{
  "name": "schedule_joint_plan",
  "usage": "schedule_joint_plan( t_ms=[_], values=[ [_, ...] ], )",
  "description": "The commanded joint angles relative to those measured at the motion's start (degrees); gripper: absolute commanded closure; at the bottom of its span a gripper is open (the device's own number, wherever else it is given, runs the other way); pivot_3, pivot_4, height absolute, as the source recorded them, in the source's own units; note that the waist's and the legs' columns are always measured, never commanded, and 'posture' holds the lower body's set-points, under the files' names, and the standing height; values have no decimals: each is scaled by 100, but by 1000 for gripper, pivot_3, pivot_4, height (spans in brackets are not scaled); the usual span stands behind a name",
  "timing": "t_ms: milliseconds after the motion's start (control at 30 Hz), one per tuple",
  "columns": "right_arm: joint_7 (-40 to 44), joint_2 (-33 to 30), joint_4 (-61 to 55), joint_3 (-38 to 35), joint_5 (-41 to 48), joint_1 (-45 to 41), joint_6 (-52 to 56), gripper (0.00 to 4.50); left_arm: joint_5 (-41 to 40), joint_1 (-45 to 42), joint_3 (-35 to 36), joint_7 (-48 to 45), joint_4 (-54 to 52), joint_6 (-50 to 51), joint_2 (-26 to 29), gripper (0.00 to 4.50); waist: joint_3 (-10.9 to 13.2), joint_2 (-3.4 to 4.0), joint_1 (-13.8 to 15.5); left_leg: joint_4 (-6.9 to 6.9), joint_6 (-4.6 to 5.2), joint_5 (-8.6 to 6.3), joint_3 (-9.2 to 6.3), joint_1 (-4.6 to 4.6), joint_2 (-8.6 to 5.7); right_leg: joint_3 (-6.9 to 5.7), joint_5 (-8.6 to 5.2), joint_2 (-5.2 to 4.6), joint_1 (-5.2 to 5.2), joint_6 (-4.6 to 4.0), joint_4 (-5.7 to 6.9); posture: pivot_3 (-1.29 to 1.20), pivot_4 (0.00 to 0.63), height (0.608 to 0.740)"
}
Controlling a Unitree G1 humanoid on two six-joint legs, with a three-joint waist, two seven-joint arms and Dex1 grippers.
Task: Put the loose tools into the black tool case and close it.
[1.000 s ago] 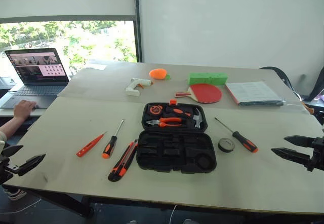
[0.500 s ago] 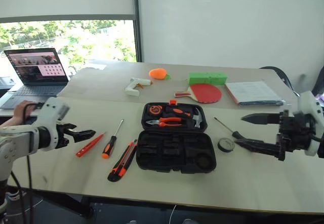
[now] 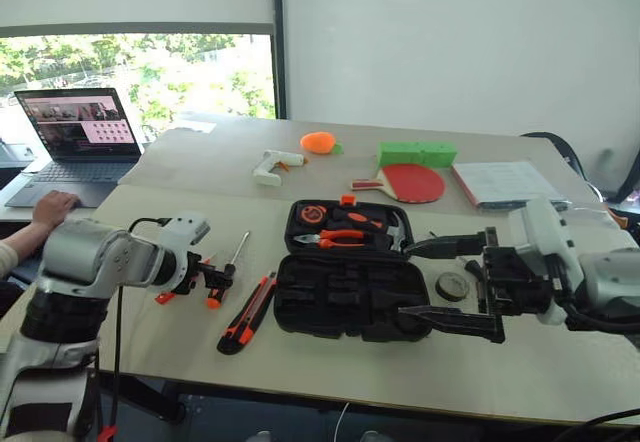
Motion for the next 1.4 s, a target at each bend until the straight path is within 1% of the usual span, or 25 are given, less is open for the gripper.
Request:
schedule_joint_plan(
  t_ms=[33,67,100,133,200,267,300,333,367,467,600,700,800,867,900,967,1000,1033,1100,1167,1267,1333,1400],
  values=[
    [-219,102,-236,6,30,22,-150,0,118,-171,-216,-66,120,15,-61,8,0,0,-11,0,0,0,0,0,0,-1,0,1,-1,0,0,0,150,736],
    [-267,135,-268,17,54,24,-152,0,85,-155,-259,-94,131,28,-86,8,0,0,-20,0,0,0,-1,0,0,0,0,1,-2,0,1,0,150,736],
    [-309,157,-295,22,83,18,-150,0,32,-122,-295,-102,144,33,-105,264,0,0,-26,0,0,0,-1,0,1,0,0,2,-3,-1,1,0,150,736],
    [-337,169,-312,24,103,11,-148,0,3,-94,-335,-114,138,33,-106,429,0,1,-26,0,0,0,0,0,3,0,1,3,-3,-2,2,0,150,736],
    [-368,172,-326,25,124,3,-144,0,13,-43,-400,-109,114,33,-97,993,0,1,-19,0,0,1,-1,2,2,1,1,3,-2,-2,5,0,150,736],
    [-356,136,-309,9,92,13,-161,0,14,43,-399,-92,165,33,-95,1743,0,1,-13,1,0,1,-2,2,1,0,1,2,0,-2,5,0,150,736],
    [-335,116,-295,2,61,24,-175,0,21,82,-389,-83,175,33,-99,1957,0,1,-12,2,-1,1,-2,2,0,0,1,0,1,-1,5,0,150,736],
    [-317,105,-279,-4,41,30,-187,0,29,107,-385,-74,180,33,-98,2429,-1,1,-12,3,-1,1,-2,2,0,0,1,0,2,-1,5,0,150,736],
    [-301,97,-262,-14,33,36,-194,0,31,123,-368,-59,184,33,-109,2682,-1,1,-11,3,-1,1,-2,2,-1,0,1,0,2,-1,4,0,150,736],
    [-262,71,-202,-28,1,30,-212,0,65,106,-22,111,356,33,-343,3649,-1,2,-10,3,0,1,-3,3,0,0,1,0,3,-1,5,0,150,736],
    [-259,53,-151,-17,0,0,-211,0,227,-179,547,289,601,33,-617,3664,-3,6,22,9,0,2,-5,6,-3,-2,2,-1,7,1,8,0,150,736],
    [-375,106,-65,-30,87,-87,-161,0,218,-844,475,-135,777,-378,-444,3664,4,-8,37,19,-4,7,-7,-1,-3,-4,11,2,3,2,11,0,150,736],
    [-436,116,-16,-45,142,-117,-141,0,527,-1412,-291,-882,904,-1325,-48,3664,16,-28,40,20,-13,15,-8,-12,-2,-7,19,4,-5,1,6,0,150,736],
    [-430,82,6,-68,137,-90,-139,0,1032,-1775,-1002,-1795,996,-2596,219,3664,15,-26,41,20,-13,15,-8,-13,-2,-7,20,4,-3,2,1,0,150,736],
    [-413,59,32,-95,103,-49,-147,0,1260,-1938,-1348,-2395,1059,-3263,313,3664,14,-24,44,16,-13,15,-5,-15,-5,-6,20,2,-5,2,-5,0,150,736],
    [-393,31,101,-152,13,46,-168,0,1693,-2196,-1965,-3522,1208,-4411,413,3664,14,-23,60,11,-13,15,14,-16,-6,-6,19,2,-4,2,-10,0,150,736],
    [-390,23,130,-174,-20,82,-177,0,1881,-2290,-2175,-3929,1305,-4831,424,3664,14,-23,68,11,-13,15,24,-17,-6,-7,19,2,-4,2,-10,0,150,736],
    [-404,25,158,-206,-51,133,-181,0,2116,-2407,-2404,-4329,1450,-5374,353,3664,14,-23,74,11,-13,15,40,-18,-6,-7,19,2,-5,1,-12,0,150,736],
    [-434,39,181,-252,-60,195,-176,0,2444,-2583,-2651,-4782,1770,-5994,179,3664,14,-24,91,13,-13,15,44,-22,-4,-7,19,3,-6,1,-11,0,150,736],
    [-508,66,178,-336,-134,365,-177,0,2824,-2899,-3014,-4941,2373,-6494,-500,3664,14,-24,110,21,-11,15,45,-29,-2,-7,19,7,-9,1,-10,0,150,736],
    [-652,93,128,-437,-231,592,-169,0,3216,-3099,-3280,-5127,2998,-6891,-1252,3664,15,-24,178,52,-3,14,38,-49,-4,-19,22,8,-8,9,-10,0,150,736],
    [-745,95,98,-506,-325,747,-156,0,3411,-3151,-3318,-5160,3262,-7037,-1610,3664,15,-24,156,80,21,-1,39,-61,-4,-16,22,7,-6,19,-9,0,150,736],
    [-828,52,63,-608,-524,990,-161,0,3566,-3156,-3356,-5135,3425,-6997,-1953,3664,15,-24,105,88,25,-3,38,-76,-5,-10,28,4,-16,29,-13,0,150,736]
  ],
)
